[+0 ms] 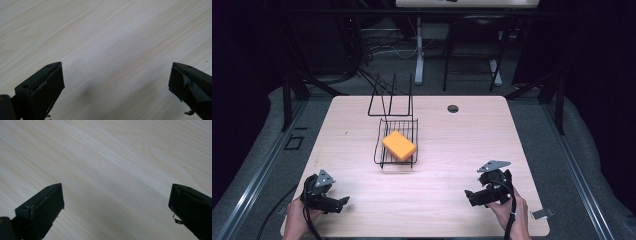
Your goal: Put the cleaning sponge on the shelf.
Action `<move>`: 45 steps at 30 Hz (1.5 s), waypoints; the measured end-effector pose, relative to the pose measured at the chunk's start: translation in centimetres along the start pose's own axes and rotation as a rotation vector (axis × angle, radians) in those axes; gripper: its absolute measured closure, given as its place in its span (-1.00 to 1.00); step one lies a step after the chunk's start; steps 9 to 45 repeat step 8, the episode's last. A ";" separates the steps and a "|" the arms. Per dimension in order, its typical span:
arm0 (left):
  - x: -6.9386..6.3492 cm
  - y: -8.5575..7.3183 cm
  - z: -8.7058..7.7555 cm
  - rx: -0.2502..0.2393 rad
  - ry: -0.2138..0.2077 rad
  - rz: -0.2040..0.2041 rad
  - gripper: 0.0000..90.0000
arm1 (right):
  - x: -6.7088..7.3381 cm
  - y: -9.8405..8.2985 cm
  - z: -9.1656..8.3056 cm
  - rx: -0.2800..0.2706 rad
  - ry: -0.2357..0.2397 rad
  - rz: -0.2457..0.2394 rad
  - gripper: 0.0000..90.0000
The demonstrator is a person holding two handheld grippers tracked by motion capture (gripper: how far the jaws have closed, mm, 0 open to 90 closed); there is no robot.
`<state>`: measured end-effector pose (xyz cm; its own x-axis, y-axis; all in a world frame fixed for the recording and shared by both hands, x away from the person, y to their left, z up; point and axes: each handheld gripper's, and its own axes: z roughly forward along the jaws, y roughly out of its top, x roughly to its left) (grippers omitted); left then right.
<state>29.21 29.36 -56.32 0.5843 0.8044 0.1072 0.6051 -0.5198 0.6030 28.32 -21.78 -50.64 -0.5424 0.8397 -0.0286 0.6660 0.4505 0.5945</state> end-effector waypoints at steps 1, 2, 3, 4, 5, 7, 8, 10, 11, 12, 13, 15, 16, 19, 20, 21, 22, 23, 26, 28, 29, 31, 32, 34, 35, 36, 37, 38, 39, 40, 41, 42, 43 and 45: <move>0.0 0.0 0.0 0.000 -0.001 0.001 -1.00 | 0.0 -0.1 0.1 0.009 -0.004 -0.007 -1.00; 0.0 0.0 0.0 0.004 -0.006 -0.001 -1.00 | 0.0 -0.1 0.2 0.012 -0.006 -0.008 -1.00; 0.0 0.0 0.0 0.003 -0.006 -0.002 -1.00 | 0.0 -0.2 0.2 0.014 -0.003 -0.011 -1.00; 0.0 0.0 0.0 0.000 -0.001 0.000 -1.00 | 0.0 -0.3 0.3 0.013 -0.004 -0.006 -1.00; 0.0 0.0 0.0 0.003 -0.006 0.000 -1.00 | 0.0 -0.3 0.4 0.020 -0.008 -0.011 -1.00; 0.0 0.1 0.0 0.004 -0.008 0.002 -1.00 | -0.1 -0.4 0.5 0.017 -0.009 -0.007 -1.00; 0.0 0.1 0.0 0.004 -0.008 0.004 -1.00 | -0.2 -0.4 0.5 0.021 -0.013 -0.007 -1.00; 0.0 0.1 0.0 0.004 -0.008 0.004 -1.00 | -0.2 -0.4 0.5 0.021 -0.013 -0.007 -1.00; 0.0 0.1 0.0 0.004 -0.008 0.004 -1.00 | -0.2 -0.4 0.5 0.021 -0.013 -0.007 -1.00; 0.0 0.1 0.0 0.004 -0.008 0.004 -1.00 | -0.2 -0.4 0.5 0.021 -0.013 -0.007 -1.00; 0.0 0.1 0.0 0.004 -0.008 0.004 -1.00 | -0.2 -0.4 0.5 0.021 -0.013 -0.007 -1.00; 0.0 0.1 0.0 0.004 -0.008 0.004 -1.00 | -0.2 -0.4 0.5 0.021 -0.013 -0.007 -1.00; 0.0 0.1 0.0 0.004 -0.008 0.004 -1.00 | -0.2 -0.4 0.5 0.021 -0.013 -0.007 -1.00; 0.0 0.1 0.0 0.004 -0.008 0.004 -1.00 | -0.2 -0.4 0.5 0.021 -0.013 -0.007 -1.00; 0.0 0.1 0.0 0.004 -0.008 0.004 -1.00 | -0.2 -0.4 0.5 0.021 -0.013 -0.007 -1.00; 0.0 0.1 0.0 0.004 -0.008 0.004 -1.00 | -0.2 -0.4 0.5 0.021 -0.013 -0.007 -1.00; 0.0 0.1 0.0 0.004 -0.008 0.004 -1.00 | -0.2 -0.4 0.5 0.021 -0.013 -0.007 -1.00; 0.0 0.1 0.0 0.004 -0.008 0.004 -1.00 | -0.2 -0.4 0.5 0.021 -0.013 -0.007 -1.00; 0.0 0.1 0.0 0.004 -0.008 0.004 -1.00 | -0.2 -0.4 0.5 0.021 -0.013 -0.007 -1.00; 0.0 0.1 0.0 0.004 -0.008 0.004 -1.00 | -0.2 -0.4 0.5 0.021 -0.013 -0.007 -1.00; 0.0 0.1 0.0 0.004 -0.008 0.004 -1.00 | -0.2 -0.4 0.5 0.021 -0.013 -0.007 -1.00; 0.0 0.1 0.0 0.004 -0.008 0.004 -1.00 | -0.2 -0.4 0.5 0.021 -0.013 -0.007 -1.00; 0.0 0.1 0.0 0.004 -0.008 0.004 -1.00 | -0.2 -0.4 0.5 0.021 -0.013 -0.007 -1.00; 0.0 0.1 0.0 0.004 -0.008 0.004 -1.00 | -0.2 -0.4 0.5 0.021 -0.013 -0.007 -1.00; 0.0 0.1 0.0 0.004 -0.008 0.004 -1.00 | -0.2 -0.4 0.5 0.021 -0.013 -0.007 -1.00; 0.0 0.1 0.0 0.004 -0.008 0.004 -1.00 | -0.2 -0.4 0.5 0.021 -0.013 -0.007 -1.00; 0.0 0.1 0.0 0.004 -0.008 0.004 -1.00 | -0.2 -0.4 0.5 0.021 -0.013 -0.007 -1.00; 0.0 0.1 0.0 0.004 -0.008 0.004 -1.00 | -0.2 -0.4 0.5 0.021 -0.013 -0.007 -1.00; 0.0 0.1 0.0 0.004 -0.008 0.004 -1.00 | -0.2 -0.4 0.5 0.021 -0.013 -0.007 -1.00; 0.0 0.1 0.0 0.004 -0.008 0.004 -1.00 | -0.2 -0.4 0.5 0.021 -0.013 -0.007 -1.00; 0.0 0.1 0.0 0.004 -0.008 0.004 -1.00 | -0.2 -0.4 0.5 0.021 -0.013 -0.007 -1.00; 0.0 0.1 0.0 0.004 -0.008 0.004 -1.00 | -0.2 -0.4 0.5 0.021 -0.013 -0.007 -1.00; 0.0 0.1 0.0 0.004 -0.008 0.004 -1.00 | -0.2 -0.4 0.5 0.021 -0.013 -0.007 -1.00; 0.0 0.1 0.0 0.004 -0.008 0.004 -1.00 | -0.2 -0.4 0.5 0.021 -0.013 -0.007 -1.00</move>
